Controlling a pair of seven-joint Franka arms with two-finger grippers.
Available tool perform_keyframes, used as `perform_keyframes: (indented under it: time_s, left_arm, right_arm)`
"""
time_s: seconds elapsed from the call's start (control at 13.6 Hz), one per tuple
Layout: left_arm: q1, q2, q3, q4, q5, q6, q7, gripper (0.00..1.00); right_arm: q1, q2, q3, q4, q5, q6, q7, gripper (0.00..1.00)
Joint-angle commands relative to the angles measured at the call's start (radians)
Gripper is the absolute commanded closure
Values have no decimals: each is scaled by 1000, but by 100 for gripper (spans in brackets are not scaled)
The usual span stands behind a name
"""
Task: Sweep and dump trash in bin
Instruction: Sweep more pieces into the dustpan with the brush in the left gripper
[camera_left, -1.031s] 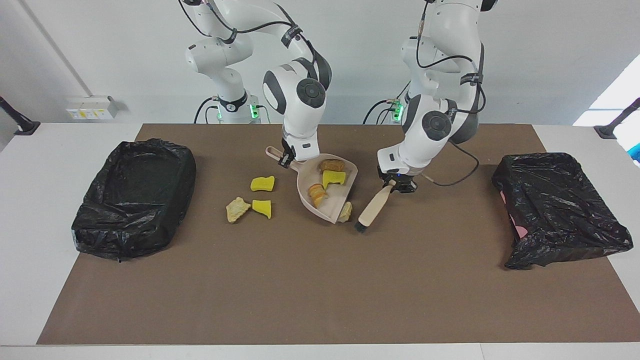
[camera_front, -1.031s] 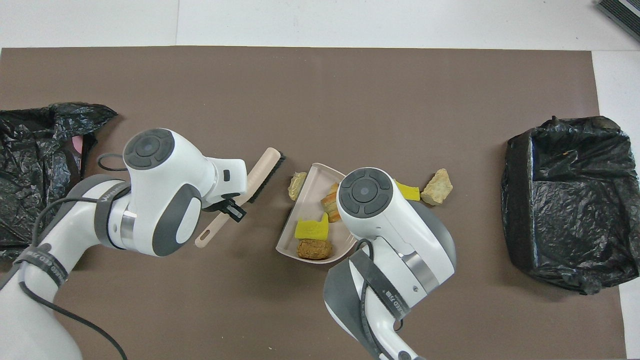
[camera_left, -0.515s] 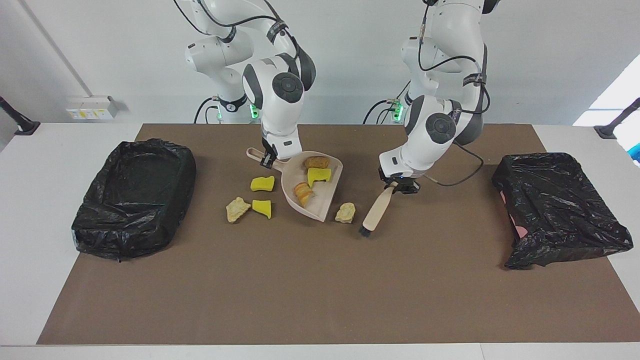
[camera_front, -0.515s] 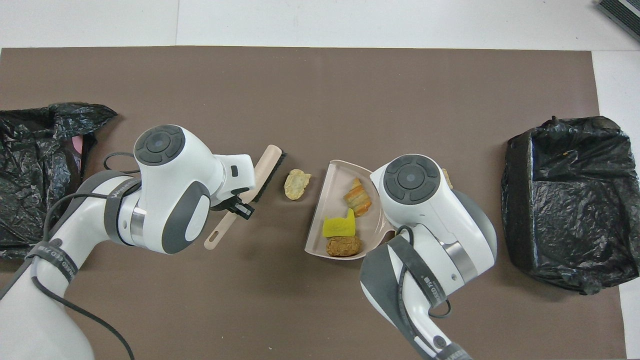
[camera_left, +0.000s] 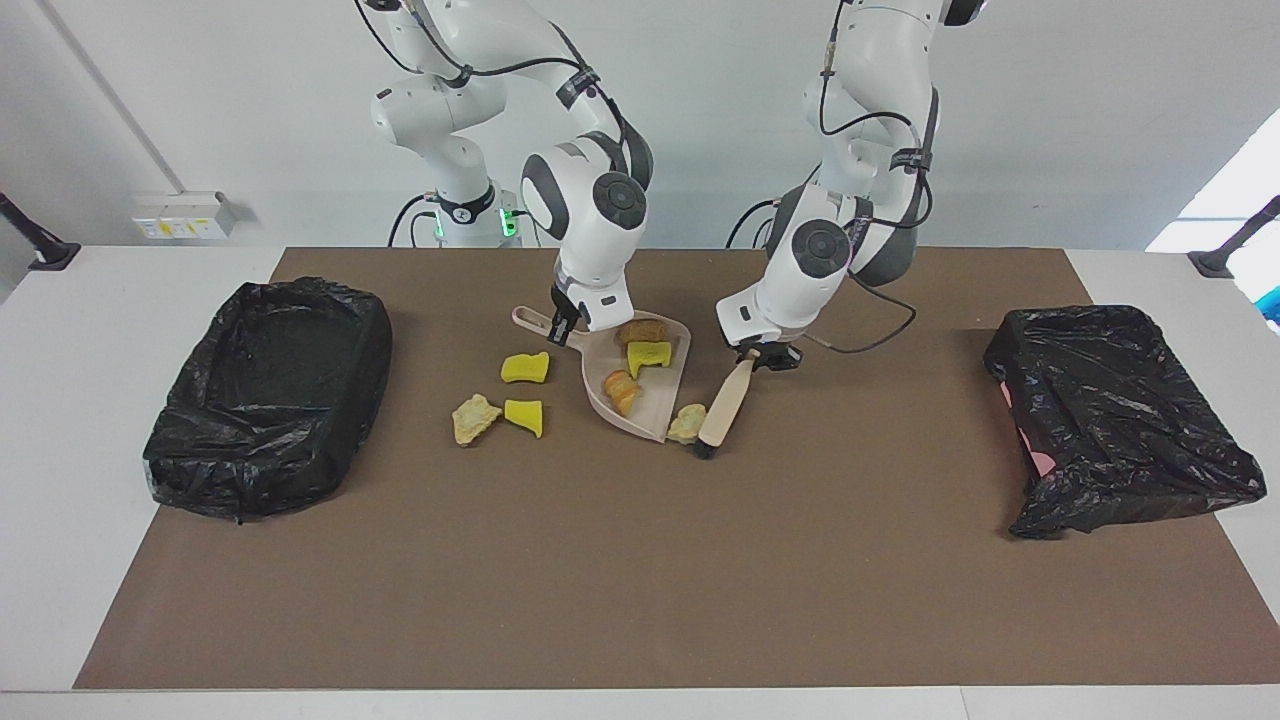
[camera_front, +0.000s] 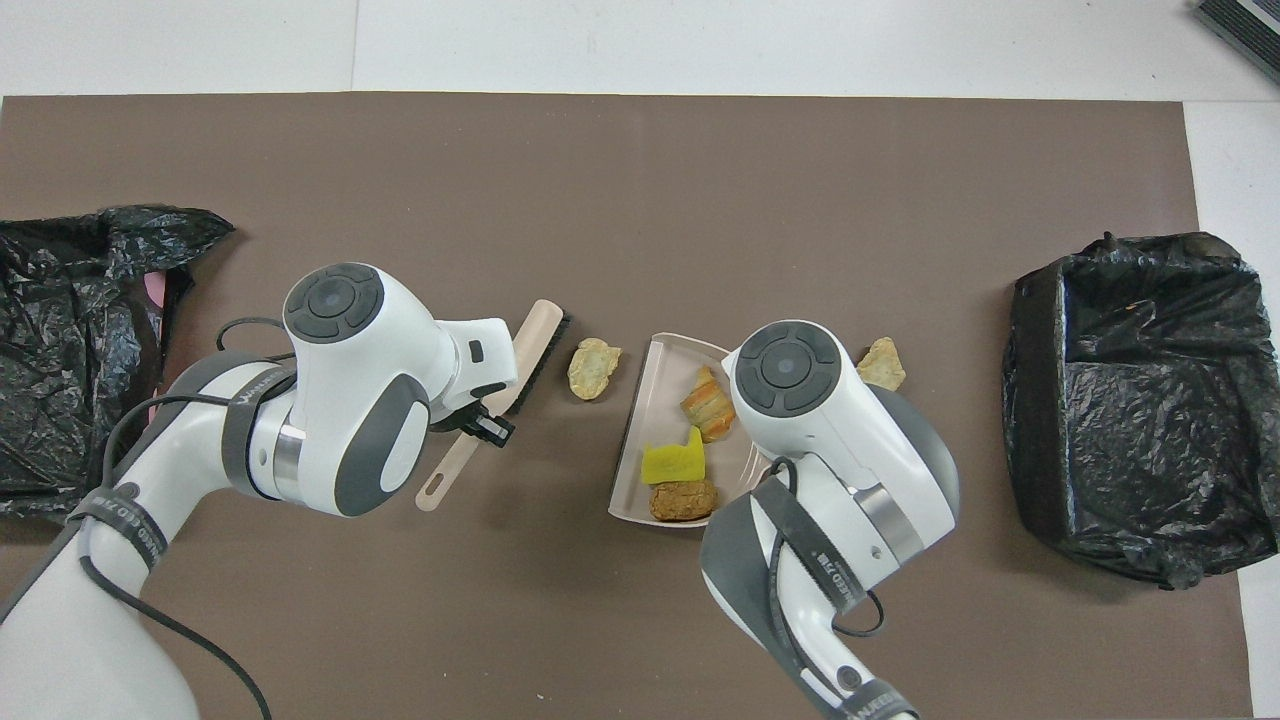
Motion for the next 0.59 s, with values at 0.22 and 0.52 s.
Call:
perform_keyframes:
  time_s: [0.22, 0.52]
  left_arm:
    - [-57, -64, 12, -36, -15, -47, 50, 100]
    - [-21, -59, 18, -37, -13, -35, -103, 100]
  right_arm:
    - [-21, -5, 3, 7, -21, -28, 30, 100]
    - [-68, -40, 3, 14, -13, -39, 10, 100]
